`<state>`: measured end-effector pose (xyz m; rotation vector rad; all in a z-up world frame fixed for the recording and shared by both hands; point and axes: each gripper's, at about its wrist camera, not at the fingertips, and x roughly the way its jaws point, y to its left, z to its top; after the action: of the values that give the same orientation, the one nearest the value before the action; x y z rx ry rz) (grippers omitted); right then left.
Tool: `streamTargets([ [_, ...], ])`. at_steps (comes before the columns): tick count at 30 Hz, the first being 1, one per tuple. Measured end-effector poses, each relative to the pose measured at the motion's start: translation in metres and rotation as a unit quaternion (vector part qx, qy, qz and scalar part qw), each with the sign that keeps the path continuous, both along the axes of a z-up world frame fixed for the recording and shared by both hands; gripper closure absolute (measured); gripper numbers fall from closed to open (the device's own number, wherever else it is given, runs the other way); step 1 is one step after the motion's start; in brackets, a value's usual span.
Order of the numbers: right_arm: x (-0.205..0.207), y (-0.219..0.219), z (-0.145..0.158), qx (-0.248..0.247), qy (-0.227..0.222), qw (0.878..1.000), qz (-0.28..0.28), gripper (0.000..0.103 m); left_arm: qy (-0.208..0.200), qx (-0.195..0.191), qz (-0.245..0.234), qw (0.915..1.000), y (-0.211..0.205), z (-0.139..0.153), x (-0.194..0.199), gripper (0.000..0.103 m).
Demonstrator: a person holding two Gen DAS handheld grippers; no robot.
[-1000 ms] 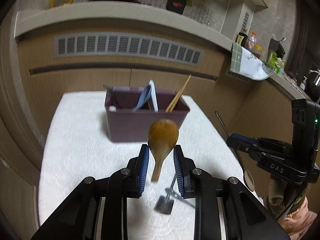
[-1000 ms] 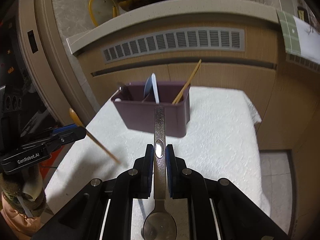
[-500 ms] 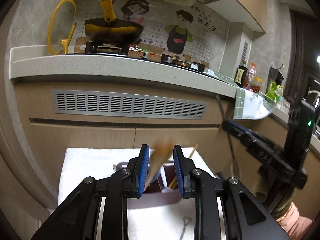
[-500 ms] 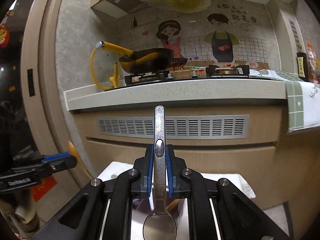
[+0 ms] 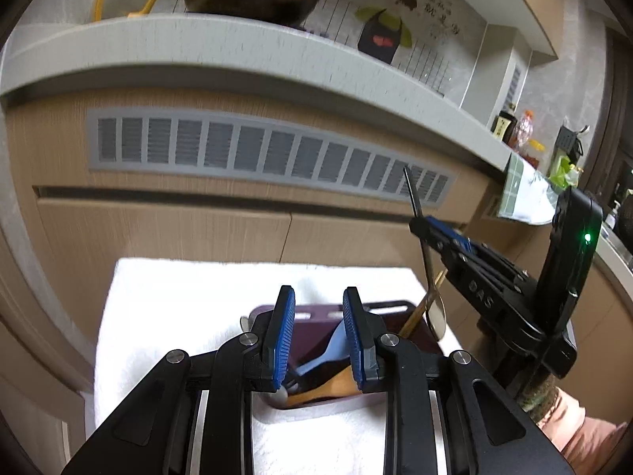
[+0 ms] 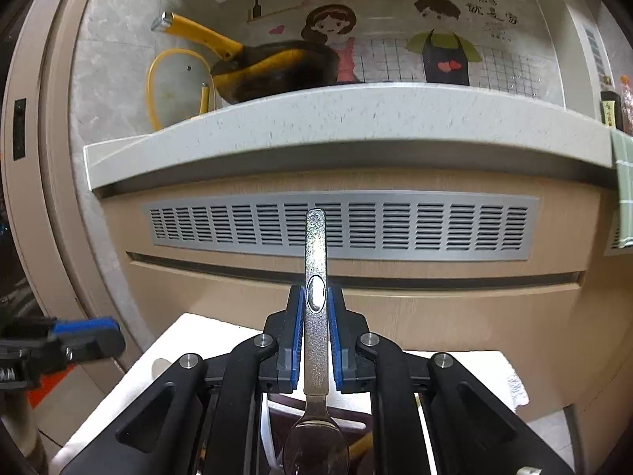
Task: Organize utensils
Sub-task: 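Drop the wooden spoon from the left tool while the right releases the black-handled spoon into the caddy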
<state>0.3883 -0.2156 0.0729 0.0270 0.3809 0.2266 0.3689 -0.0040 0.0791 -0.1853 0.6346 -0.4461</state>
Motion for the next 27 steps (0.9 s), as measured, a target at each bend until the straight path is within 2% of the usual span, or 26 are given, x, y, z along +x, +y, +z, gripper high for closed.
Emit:
streamTargets([
  [2, 0.001, 0.002, -0.009, -0.011, -0.012, 1.0, -0.011, 0.091, 0.007, -0.002, 0.001, 1.0, 0.0, -0.008, 0.001, 0.076],
  [4, 0.0, 0.002, -0.015, -0.014, -0.004, 1.0, -0.007, 0.089, 0.018, -0.007, 0.0, 0.9998, 0.001, -0.016, 0.002, 0.076],
  [6, -0.007, -0.003, -0.018, -0.018, 0.005, 1.0, 0.0, 0.073, 0.025, -0.008, 0.001, 0.9997, 0.002, -0.023, 0.001, 0.075],
  [8, -0.018, -0.012, -0.015, -0.018, 0.004, 1.0, -0.009, 0.068, 0.029, -0.009, 0.002, 0.9995, 0.001, -0.027, -0.002, 0.073],
  [13, -0.048, -0.034, -0.009, -0.028, 0.028, 0.999, -0.008, 0.067, 0.039, 0.001, 0.0, 0.9992, -0.005, -0.034, -0.017, 0.065],
  [16, -0.066, -0.04, -0.014, -0.045, 0.07, 0.996, 0.0, 0.062, 0.052, 0.016, -0.006, 0.9985, -0.011, -0.042, -0.034, 0.054],
  [19, -0.084, -0.039, -0.03, -0.057, 0.137, 0.989, 0.026, 0.062, 0.069, 0.039, -0.012, 0.9967, -0.018, -0.057, -0.059, 0.051],
  [24, -0.128, -0.027, -0.078, -0.083, 0.24, 0.963, 0.087, 0.062, 0.106, 0.061, 0.001, 0.9926, -0.014, -0.085, -0.094, 0.047],
  [27, -0.159, -0.018, -0.103, -0.096, 0.276, 0.949, 0.118, 0.062, 0.126, 0.07, 0.006, 0.9895, -0.011, -0.102, -0.116, 0.046],
])
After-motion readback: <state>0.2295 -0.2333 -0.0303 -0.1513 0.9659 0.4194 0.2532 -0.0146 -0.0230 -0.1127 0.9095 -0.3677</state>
